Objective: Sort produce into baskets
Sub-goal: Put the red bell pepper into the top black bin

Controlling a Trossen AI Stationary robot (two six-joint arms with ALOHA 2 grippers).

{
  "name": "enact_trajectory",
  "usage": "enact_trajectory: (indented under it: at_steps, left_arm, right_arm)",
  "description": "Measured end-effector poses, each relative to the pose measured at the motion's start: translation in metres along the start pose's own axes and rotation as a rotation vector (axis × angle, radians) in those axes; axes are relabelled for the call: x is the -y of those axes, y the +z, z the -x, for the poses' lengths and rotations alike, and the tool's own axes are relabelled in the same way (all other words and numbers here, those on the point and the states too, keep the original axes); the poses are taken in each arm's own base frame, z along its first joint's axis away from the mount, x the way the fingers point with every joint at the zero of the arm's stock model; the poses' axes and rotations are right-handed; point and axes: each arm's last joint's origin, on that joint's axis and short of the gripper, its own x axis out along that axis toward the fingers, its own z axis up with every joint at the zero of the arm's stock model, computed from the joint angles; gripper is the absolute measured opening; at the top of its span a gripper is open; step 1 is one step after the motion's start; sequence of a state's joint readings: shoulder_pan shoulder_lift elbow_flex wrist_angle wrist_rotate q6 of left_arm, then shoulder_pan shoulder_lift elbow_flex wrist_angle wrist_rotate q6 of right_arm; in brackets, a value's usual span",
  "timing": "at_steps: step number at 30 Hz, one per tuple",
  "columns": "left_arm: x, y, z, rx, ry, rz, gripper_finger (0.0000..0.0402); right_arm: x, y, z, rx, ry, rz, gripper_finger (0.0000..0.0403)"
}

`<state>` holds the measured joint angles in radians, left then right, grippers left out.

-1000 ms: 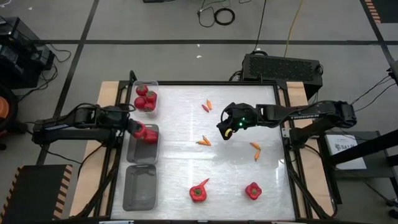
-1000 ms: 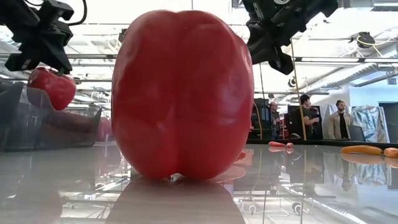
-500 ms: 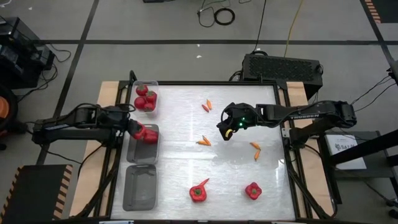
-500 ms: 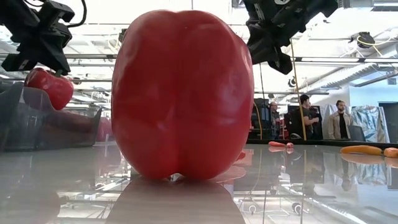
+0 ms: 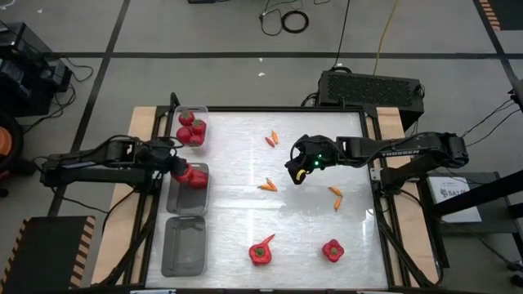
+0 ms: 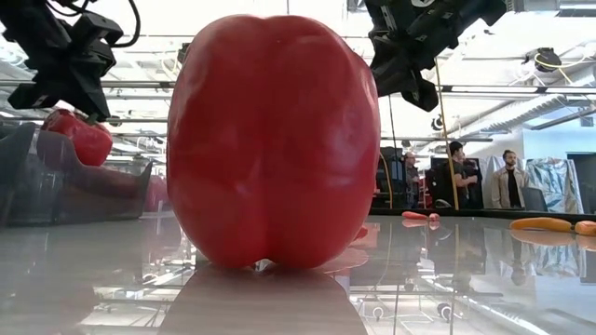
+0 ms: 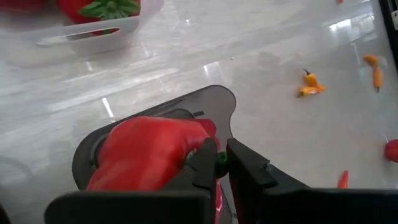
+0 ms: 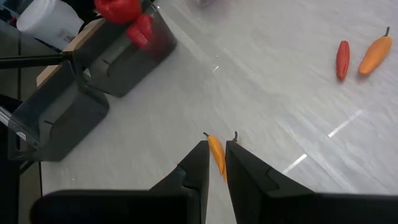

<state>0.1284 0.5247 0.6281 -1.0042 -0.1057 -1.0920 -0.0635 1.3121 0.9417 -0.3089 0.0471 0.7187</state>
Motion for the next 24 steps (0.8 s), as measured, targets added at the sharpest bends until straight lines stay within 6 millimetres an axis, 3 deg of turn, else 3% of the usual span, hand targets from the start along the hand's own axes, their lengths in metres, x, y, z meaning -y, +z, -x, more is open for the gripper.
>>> enact_trajectory:
  at_steps: [16,24]
  left_arm:
    - [0.001,0.0,0.0,-0.001,0.003,-0.059,0.0189]
    - [0.021,0.016,0.039,0.118,-0.115,-0.231,0.0204]
  right_arm:
    - [0.0,0.0,0.0,-0.001,-0.001,-0.002,0.0045]
    - [-0.004,0.001,0.002,-0.045,0.064,-0.003,0.0045]
